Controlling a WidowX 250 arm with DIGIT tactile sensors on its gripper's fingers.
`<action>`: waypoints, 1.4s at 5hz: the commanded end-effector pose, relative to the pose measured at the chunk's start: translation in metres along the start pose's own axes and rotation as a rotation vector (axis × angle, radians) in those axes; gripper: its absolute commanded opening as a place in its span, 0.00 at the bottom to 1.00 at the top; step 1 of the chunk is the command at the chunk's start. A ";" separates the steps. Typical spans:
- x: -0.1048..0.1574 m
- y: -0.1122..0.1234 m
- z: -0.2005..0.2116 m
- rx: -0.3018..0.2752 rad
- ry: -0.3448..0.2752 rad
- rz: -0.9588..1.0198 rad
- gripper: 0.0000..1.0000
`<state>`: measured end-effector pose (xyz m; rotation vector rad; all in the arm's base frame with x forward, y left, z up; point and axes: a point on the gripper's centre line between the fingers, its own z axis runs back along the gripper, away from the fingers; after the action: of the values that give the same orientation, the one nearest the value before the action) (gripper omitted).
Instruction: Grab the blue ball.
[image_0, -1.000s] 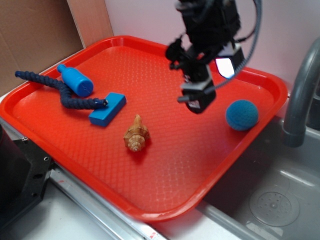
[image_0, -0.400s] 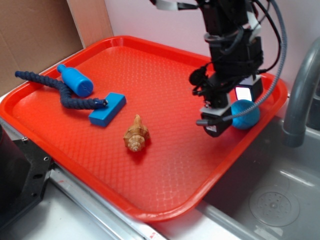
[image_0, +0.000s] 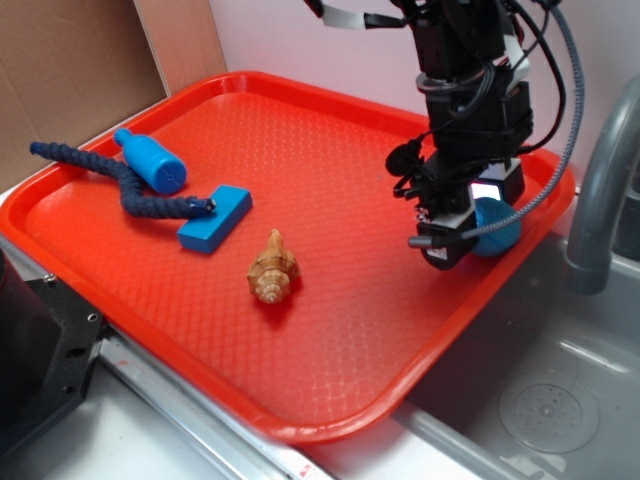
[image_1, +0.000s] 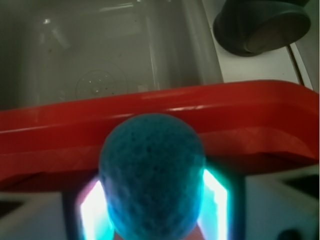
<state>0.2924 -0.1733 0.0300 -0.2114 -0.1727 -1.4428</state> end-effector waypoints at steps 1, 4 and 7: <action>-0.008 -0.001 0.032 0.068 -0.009 0.163 0.01; -0.098 -0.034 0.158 0.297 0.261 0.883 0.00; -0.119 -0.098 0.185 0.352 0.162 1.635 0.00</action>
<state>0.1823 0.0088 0.1741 0.0824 -0.0297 0.2072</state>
